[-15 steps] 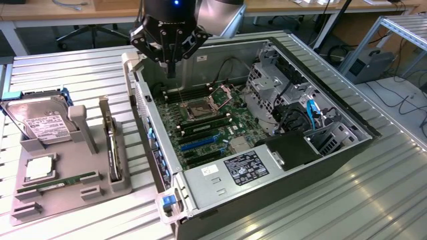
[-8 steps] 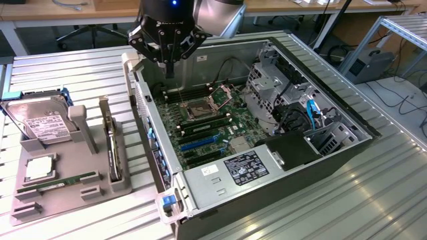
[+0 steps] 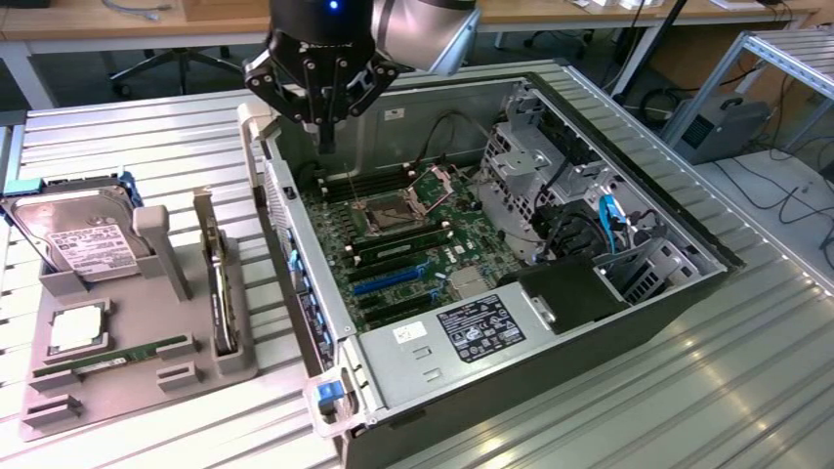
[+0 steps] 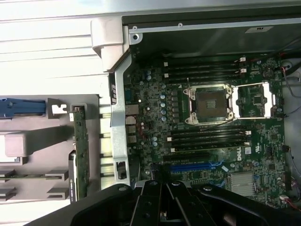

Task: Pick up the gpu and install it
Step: 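Reach for the gpu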

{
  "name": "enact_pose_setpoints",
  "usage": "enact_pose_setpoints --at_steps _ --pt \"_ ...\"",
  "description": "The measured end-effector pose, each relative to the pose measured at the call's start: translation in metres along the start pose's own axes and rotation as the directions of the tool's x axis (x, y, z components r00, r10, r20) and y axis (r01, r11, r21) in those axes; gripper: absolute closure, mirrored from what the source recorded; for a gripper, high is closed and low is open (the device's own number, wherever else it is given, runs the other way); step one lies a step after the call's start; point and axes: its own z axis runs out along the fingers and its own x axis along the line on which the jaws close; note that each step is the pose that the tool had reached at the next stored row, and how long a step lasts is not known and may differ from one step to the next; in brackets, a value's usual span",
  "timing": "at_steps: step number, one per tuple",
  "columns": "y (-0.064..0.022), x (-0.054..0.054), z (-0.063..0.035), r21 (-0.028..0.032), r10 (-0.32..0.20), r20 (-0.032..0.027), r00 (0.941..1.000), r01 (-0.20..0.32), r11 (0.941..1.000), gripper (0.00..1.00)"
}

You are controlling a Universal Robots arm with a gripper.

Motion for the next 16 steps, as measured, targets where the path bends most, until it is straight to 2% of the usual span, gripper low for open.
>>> enact_pose_setpoints --at_steps 16 --pt "-0.0008 0.011 -0.0003 0.0000 0.000 0.0001 1.0000 0.000 1.0000 0.89"
